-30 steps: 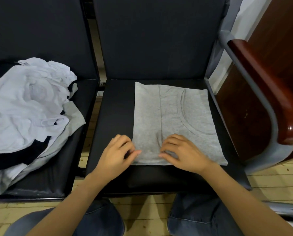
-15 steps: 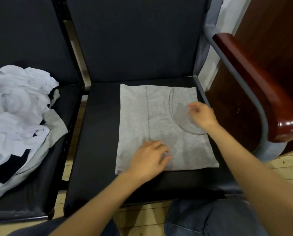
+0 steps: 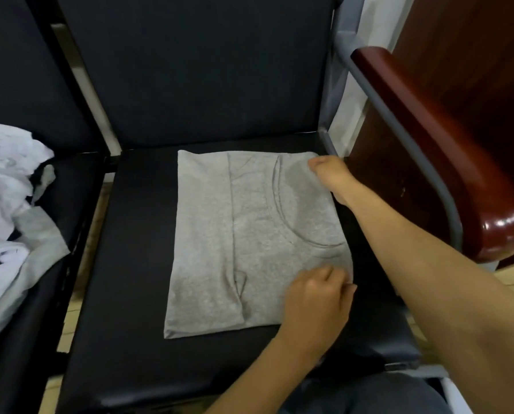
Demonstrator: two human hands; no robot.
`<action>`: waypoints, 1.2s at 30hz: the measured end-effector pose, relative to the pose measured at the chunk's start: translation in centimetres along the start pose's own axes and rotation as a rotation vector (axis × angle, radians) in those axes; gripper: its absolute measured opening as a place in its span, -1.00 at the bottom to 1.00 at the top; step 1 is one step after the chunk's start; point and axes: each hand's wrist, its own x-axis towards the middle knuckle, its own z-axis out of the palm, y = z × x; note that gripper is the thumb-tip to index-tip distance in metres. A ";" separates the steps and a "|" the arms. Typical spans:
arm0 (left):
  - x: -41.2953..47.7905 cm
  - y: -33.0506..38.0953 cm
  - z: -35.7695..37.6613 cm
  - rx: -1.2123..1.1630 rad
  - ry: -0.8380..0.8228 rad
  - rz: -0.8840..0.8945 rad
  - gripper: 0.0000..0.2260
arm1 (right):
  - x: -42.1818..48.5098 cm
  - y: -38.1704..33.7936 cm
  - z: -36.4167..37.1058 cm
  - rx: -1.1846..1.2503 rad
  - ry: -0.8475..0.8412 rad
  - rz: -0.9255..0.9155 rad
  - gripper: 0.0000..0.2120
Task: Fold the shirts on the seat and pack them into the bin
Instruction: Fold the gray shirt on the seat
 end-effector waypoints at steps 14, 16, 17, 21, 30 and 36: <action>-6.4 -5.8 -7.7 -0.015 0.119 -0.661 -0.83 | -2.9 -8.1 10.8 -0.151 -0.217 -0.104 -0.62; -6.5 -6.2 -7.6 -0.008 0.142 -0.640 -0.80 | -2.9 -7.3 11.5 -0.185 -0.267 -0.217 -0.60; -6.6 -6.3 -7.5 -0.024 0.154 -0.620 -0.71 | -3.1 -6.9 11.5 -0.141 -0.311 -0.282 -0.57; -7.3 -6.5 -7.6 0.018 0.137 -0.397 -0.65 | -5.3 -5.8 11.1 -0.092 -0.272 -0.452 -0.51; -7.7 -8.4 -11.5 0.106 -0.315 -0.299 -0.52 | -15.3 3.9 9.1 -0.640 -0.300 -0.698 -0.39; -10.4 -10.9 -15.5 0.390 -0.318 -0.123 -0.71 | -21.6 6.8 5.1 -0.775 -0.275 -0.881 -0.51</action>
